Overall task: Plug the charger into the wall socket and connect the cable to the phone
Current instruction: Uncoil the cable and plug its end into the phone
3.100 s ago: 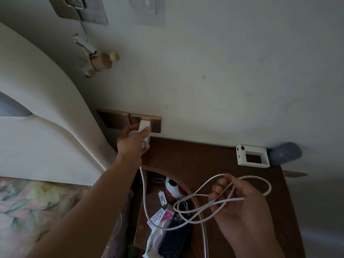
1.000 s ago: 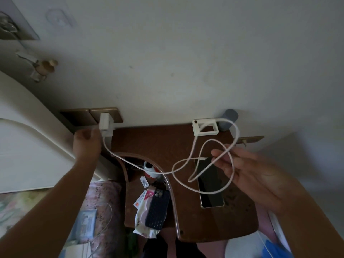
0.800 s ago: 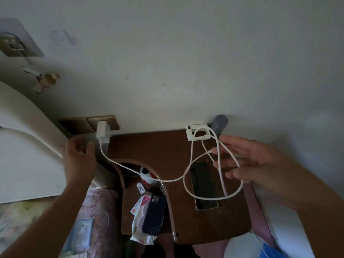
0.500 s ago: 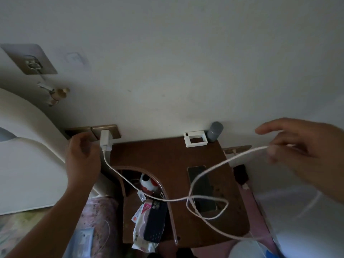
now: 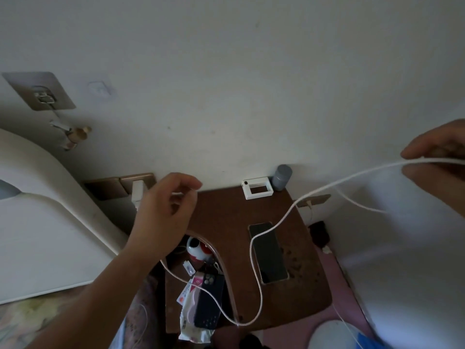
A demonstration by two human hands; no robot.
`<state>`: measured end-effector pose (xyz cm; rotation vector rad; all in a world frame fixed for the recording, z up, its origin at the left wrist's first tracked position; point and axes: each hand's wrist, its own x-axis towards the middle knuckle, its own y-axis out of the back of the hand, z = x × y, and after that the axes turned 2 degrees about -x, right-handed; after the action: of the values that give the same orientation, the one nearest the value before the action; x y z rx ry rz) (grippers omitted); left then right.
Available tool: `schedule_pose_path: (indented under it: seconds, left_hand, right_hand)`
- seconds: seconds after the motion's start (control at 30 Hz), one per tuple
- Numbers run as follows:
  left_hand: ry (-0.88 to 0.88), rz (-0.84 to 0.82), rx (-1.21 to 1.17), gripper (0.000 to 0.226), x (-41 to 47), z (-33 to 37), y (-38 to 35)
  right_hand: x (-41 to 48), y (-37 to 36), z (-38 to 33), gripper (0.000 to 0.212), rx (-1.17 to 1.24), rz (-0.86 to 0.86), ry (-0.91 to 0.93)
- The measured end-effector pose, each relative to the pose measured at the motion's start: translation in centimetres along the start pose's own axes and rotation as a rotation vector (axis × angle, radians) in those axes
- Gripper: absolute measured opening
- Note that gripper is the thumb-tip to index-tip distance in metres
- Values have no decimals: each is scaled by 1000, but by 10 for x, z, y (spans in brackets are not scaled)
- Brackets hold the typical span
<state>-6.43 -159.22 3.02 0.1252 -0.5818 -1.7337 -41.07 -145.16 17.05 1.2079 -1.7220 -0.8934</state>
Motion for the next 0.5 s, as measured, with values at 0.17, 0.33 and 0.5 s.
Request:
schedule_pose_path:
  seconds: [0.17, 0.33, 0.5]
  left_hand:
    - [-41, -13, -30, 15, -2, 20, -5]
    - [-48, -29, -10, 17, -7, 24, -2]
    - [-40, -43, 10, 16, -7, 23, -2]
  right_hand:
    - [7, -19, -27, 34, -157, 110, 118]
    - [-11, -33, -21, 48, -297, 155, 93]
    - [-34, -35, -8, 55, -16, 3, -106]
